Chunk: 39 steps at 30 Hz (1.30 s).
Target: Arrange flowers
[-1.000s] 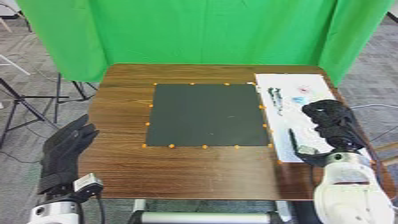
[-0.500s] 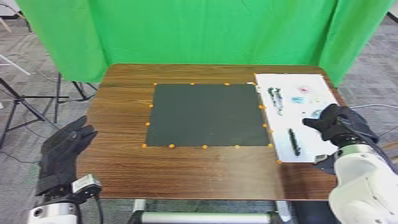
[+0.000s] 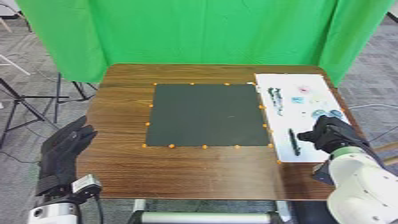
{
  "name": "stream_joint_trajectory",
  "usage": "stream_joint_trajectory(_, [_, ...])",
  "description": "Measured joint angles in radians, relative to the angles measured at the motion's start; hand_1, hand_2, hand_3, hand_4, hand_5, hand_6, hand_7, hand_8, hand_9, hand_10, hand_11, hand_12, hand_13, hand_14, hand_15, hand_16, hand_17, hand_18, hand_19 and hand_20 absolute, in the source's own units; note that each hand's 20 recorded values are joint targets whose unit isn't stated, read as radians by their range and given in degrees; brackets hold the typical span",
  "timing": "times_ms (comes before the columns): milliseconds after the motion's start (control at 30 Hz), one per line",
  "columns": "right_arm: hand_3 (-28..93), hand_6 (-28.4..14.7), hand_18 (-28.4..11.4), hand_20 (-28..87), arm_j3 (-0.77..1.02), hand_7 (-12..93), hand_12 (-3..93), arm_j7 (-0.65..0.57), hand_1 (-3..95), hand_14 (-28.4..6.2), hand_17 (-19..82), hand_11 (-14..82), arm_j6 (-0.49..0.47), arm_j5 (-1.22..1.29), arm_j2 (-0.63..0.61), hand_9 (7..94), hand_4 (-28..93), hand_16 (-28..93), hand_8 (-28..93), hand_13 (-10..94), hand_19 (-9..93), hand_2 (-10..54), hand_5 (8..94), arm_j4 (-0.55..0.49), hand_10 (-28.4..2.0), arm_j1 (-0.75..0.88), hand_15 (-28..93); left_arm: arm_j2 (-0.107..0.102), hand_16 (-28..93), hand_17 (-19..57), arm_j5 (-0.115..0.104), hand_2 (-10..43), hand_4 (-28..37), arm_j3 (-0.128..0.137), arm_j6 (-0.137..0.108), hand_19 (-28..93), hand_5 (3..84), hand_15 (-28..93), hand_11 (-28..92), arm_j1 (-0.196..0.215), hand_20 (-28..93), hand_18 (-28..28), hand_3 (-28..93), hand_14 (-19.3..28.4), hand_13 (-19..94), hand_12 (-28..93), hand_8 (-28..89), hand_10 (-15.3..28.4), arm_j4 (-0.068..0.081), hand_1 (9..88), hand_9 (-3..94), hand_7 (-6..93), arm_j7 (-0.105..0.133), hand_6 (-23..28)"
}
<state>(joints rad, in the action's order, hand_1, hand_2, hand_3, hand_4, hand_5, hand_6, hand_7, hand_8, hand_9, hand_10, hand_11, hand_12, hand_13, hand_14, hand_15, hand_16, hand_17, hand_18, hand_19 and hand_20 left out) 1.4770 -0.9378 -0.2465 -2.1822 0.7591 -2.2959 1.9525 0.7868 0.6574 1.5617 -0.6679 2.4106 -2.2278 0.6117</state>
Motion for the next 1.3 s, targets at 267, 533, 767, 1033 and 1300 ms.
stream_joint_trajectory(267, [72, -10.7, -24.8, 40, -0.097, 41, 30.4, -0.020, 26.6, -10.7, 51, 64.1, -0.028, -0.010, -0.013, 68.6, -19, 26, -11, 75, 93, 4.6, 65.0, 0.048, -20.3, -0.042, 84, 0.008, -17, -9.0, 0.011, 5.6, -21.5, 0.001, 0.001, 60, 41.6, 62, 36, -0.003, 1, 21.0, 82, 26.3, 23, 6, -11, 20.5, 0.000, 25.2, 35.9, 15.1, -0.011, 10.7])
stream_joint_trajectory(533, [72, -10.8, -24.8, 40, -0.144, 41, 30.2, -0.051, 26.9, -10.7, 51, 64.0, -0.045, -0.005, -0.024, 68.6, -19, 26, -10, 75, 93, 4.5, 65.1, 0.073, -20.3, -0.085, 84, 0.008, -17, -9.0, 0.011, 5.8, -21.6, 0.004, 0.001, 60, 41.6, 62, 36, -0.003, 1, 21.0, 82, 26.4, 23, 6, -11, 20.5, -0.001, 25.4, 36.0, 15.1, -0.015, 10.7])
stream_joint_trajectory(767, [71, -10.9, -24.8, 39, -0.156, 41, 30.0, -0.065, 26.9, -10.8, 51, 63.7, -0.054, -0.007, -0.031, 68.4, -19, 26, -11, 75, 93, 4.5, 65.1, 0.095, -20.5, -0.106, 84, 0.008, -17, -9.0, 0.010, 5.8, -21.6, 0.004, 0.001, 60, 41.6, 62, 36, -0.003, 2, 21.0, 82, 26.4, 23, 6, -11, 20.4, -0.001, 25.3, 36.0, 15.1, -0.015, 10.7])
stream_joint_trajectory(1033, [71, -11.2, -24.7, 39, -0.199, 40, 29.9, -0.081, 26.5, -10.9, 51, 63.3, -0.084, -0.005, -0.032, 68.1, -19, 26, -10, 75, 93, 4.6, 65.2, 0.122, -20.7, -0.144, 83, 0.008, -17, -9.0, 0.012, 5.7, -21.5, 0.004, 0.003, 60, 41.6, 62, 36, -0.007, 2, 21.0, 82, 26.3, 23, 6, -11, 20.5, -0.001, 25.2, 36.0, 15.2, -0.018, 10.7])
stream_joint_trajectory(1300, [71, -11.2, -24.6, 38, -0.246, 40, 29.7, -0.092, 26.5, -11.0, 51, 63.1, -0.103, 0.000, -0.026, 68.2, -19, 26, -10, 74, 93, 4.6, 65.1, 0.154, -20.7, -0.187, 83, 0.013, -17, -9.0, 0.028, 5.7, -21.6, 0.011, 0.016, 60, 41.6, 62, 36, -0.014, 2, 21.0, 82, 26.4, 23, 6, -11, 20.5, -0.001, 25.3, 36.0, 15.2, -0.036, 10.7])
